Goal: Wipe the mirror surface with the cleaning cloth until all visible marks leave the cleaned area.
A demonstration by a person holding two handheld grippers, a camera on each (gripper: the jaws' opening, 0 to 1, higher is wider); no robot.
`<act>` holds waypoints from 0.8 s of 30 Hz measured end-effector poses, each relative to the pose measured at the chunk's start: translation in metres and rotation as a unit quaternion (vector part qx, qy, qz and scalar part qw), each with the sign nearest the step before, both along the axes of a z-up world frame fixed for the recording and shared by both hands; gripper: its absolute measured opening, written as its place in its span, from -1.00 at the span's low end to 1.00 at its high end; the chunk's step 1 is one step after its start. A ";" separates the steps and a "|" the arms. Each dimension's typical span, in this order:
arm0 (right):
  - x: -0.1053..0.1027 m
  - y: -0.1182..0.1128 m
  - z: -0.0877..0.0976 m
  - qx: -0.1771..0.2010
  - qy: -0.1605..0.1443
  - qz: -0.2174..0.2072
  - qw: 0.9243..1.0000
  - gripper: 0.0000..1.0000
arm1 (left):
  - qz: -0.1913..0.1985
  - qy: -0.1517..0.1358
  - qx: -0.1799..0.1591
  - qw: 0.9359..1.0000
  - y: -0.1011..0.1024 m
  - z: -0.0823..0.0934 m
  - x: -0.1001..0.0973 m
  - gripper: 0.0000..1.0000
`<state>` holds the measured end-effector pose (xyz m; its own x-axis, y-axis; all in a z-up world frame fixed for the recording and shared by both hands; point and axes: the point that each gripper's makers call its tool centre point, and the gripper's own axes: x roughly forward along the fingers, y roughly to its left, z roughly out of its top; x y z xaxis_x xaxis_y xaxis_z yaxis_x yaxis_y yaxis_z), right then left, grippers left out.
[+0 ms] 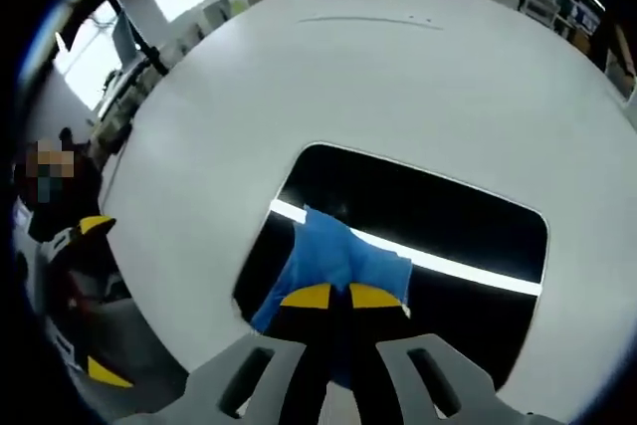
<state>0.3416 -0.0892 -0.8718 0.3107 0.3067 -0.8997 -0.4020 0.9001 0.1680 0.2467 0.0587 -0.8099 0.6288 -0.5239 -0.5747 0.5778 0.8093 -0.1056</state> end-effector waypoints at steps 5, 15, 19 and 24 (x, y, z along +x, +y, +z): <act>-0.009 0.002 0.001 0.004 0.001 -0.001 1.000 -1.00 | 0.000 0.000 0.001 1.000 0.000 -0.001 0.000 0.99; -0.019 0.002 0.002 0.009 0.001 0.000 1.000 -1.00 | 0.001 -0.001 0.001 1.000 0.001 0.000 0.000 0.99; -0.027 0.003 0.002 0.011 0.004 0.002 1.000 -1.00 | 0.001 -0.002 0.002 1.000 0.001 0.000 0.000 0.99; -0.034 0.004 0.003 0.015 0.005 0.004 1.000 -1.00 | 0.001 -0.002 0.002 1.000 0.001 0.000 0.000 0.99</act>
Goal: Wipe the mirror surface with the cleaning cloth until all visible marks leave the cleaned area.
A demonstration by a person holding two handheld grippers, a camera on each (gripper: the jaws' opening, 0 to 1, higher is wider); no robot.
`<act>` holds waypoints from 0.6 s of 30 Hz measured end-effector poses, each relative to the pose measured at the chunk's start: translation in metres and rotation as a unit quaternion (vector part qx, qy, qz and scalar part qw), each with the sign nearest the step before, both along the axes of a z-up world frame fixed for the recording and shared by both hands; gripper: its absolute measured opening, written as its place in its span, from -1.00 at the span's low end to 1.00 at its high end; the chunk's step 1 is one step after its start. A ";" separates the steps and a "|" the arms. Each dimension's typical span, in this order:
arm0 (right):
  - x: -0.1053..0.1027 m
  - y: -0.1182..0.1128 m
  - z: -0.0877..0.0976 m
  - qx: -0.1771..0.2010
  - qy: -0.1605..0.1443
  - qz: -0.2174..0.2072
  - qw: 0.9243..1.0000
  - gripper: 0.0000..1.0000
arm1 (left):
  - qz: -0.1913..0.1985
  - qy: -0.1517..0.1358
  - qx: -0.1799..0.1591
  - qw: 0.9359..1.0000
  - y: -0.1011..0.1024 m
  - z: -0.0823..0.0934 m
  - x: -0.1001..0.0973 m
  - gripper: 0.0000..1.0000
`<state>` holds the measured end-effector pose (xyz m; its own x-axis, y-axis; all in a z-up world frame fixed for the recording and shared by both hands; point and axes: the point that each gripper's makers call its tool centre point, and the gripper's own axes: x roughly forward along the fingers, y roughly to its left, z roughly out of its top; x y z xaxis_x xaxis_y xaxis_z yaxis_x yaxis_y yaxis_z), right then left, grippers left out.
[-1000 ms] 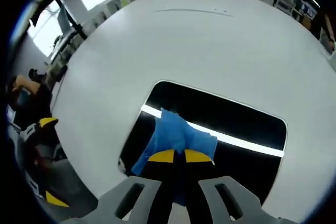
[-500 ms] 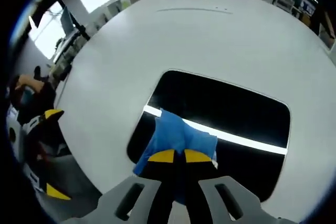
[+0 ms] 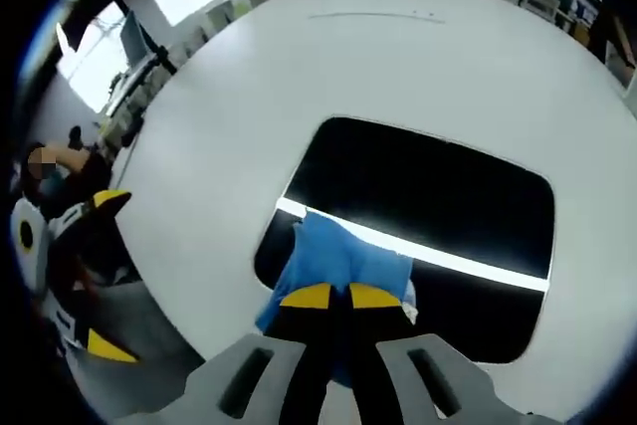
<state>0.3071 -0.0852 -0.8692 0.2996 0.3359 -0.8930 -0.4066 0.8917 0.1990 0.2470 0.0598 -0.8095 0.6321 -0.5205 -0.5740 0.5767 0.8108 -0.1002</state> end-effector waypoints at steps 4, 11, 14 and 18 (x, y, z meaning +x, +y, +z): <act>-0.003 0.000 0.000 -0.001 0.000 0.006 1.000 -1.00 | 0.000 0.000 0.001 1.000 0.000 0.000 0.000 0.99; -0.002 0.000 0.000 0.002 0.001 0.005 1.000 -1.00 | 0.000 -0.001 0.001 1.000 0.000 -0.001 0.000 0.99; -0.001 0.000 -0.001 0.002 0.000 0.005 1.000 -1.00 | 0.000 -0.001 0.000 1.000 -0.001 0.000 0.000 0.99; -0.004 0.000 0.000 0.001 0.000 0.008 1.000 -1.00 | 0.000 -0.001 0.001 1.000 0.000 0.000 0.000 0.99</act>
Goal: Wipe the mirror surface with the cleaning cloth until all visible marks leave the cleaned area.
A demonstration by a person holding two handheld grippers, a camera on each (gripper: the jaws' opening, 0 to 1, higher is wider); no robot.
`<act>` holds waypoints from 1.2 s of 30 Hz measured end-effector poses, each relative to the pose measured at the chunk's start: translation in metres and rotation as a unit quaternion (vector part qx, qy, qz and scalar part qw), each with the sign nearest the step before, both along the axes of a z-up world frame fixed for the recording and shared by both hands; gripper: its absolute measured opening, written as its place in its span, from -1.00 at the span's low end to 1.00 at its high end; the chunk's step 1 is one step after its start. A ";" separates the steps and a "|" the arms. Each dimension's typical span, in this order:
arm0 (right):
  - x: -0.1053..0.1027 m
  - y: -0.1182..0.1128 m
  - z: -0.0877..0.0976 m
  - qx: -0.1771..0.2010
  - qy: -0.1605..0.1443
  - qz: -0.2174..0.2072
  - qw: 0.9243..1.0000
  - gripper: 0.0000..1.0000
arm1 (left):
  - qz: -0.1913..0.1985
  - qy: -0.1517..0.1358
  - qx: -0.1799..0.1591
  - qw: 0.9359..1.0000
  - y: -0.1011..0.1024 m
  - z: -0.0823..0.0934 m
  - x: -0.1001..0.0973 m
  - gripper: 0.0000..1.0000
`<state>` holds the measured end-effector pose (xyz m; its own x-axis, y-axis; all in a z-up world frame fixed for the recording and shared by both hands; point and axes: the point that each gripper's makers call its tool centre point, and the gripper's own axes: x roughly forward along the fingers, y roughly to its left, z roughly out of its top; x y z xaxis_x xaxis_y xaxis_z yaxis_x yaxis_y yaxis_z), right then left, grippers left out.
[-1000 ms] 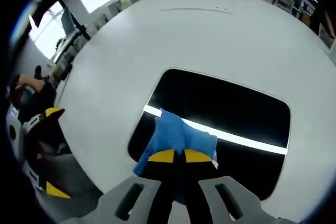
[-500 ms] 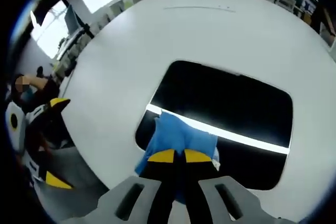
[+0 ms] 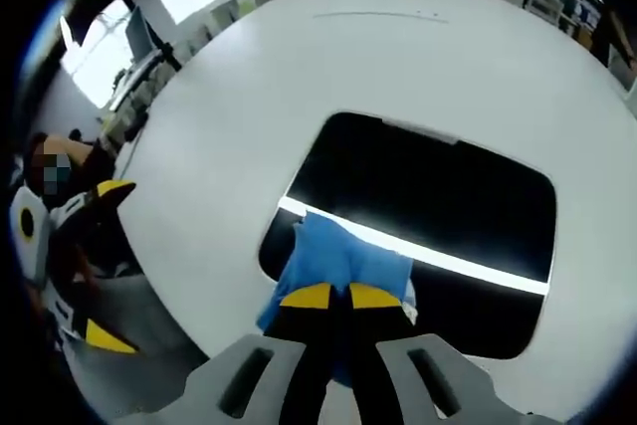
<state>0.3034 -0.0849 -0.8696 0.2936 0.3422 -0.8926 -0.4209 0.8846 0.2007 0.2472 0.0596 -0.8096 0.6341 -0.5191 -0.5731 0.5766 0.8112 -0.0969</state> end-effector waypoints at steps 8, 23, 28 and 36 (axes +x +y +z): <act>-0.003 0.000 0.000 0.002 -0.001 0.006 1.000 -1.00 | 0.000 0.000 0.001 1.000 0.000 0.000 0.000 0.99; -0.003 -0.004 0.000 0.002 0.003 0.011 1.000 -1.00 | -0.003 0.002 0.005 1.000 0.000 -0.001 -0.001 0.98; -0.003 -0.007 0.001 0.002 0.004 0.012 1.000 -1.00 | -0.005 0.003 0.007 1.000 0.000 -0.002 -0.002 0.93; -0.004 -0.012 0.001 0.004 0.005 0.011 1.000 -1.00 | -0.006 0.003 0.008 1.000 0.000 -0.002 -0.002 0.95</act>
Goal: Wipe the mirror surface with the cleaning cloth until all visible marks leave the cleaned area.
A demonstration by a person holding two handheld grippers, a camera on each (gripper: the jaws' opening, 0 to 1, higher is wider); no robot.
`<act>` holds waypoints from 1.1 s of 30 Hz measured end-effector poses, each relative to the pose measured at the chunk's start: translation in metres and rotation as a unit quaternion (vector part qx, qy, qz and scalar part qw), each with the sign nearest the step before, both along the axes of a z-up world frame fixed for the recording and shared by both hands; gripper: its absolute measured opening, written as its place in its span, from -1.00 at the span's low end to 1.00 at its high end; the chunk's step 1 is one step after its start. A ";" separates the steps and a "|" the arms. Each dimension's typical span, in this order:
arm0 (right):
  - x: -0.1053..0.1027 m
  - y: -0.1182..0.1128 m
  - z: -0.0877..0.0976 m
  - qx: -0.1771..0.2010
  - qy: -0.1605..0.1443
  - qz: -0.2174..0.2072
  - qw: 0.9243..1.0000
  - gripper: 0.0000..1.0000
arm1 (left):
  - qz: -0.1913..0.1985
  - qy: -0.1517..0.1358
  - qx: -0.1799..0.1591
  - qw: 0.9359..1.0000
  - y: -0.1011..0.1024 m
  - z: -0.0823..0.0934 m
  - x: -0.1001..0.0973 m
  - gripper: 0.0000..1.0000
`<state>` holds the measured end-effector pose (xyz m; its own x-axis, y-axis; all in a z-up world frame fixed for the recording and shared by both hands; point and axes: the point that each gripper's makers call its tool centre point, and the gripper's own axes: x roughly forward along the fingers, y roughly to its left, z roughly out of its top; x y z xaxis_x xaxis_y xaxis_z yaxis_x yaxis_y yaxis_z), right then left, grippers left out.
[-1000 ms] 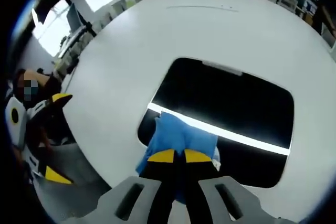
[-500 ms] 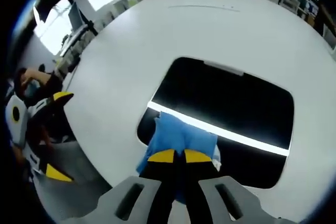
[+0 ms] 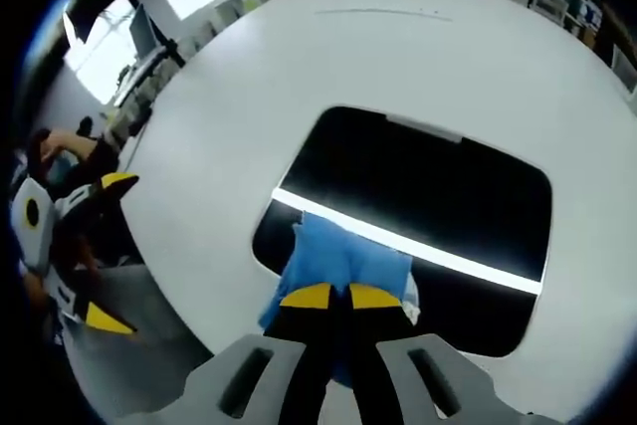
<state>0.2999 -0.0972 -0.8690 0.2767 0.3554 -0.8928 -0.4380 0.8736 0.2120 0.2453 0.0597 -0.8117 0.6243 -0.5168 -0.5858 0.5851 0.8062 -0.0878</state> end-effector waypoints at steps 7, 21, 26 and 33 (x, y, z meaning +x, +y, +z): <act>0.000 -0.007 0.000 -0.004 0.001 0.000 1.000 -1.00 | 0.001 0.001 -0.002 1.000 0.000 0.000 0.000 0.95; -0.001 -0.014 0.000 -0.004 0.002 -0.001 1.000 -1.00 | 0.002 0.001 -0.003 1.000 0.000 0.000 0.001 0.95; -0.001 -0.018 0.000 -0.004 0.005 -0.005 1.000 -1.00 | 0.002 0.001 -0.003 1.000 0.000 0.000 0.000 0.95; 0.000 -0.018 -0.001 -0.006 0.003 -0.004 1.000 -1.00 | 0.002 0.002 -0.001 1.000 0.000 -0.001 0.000 0.95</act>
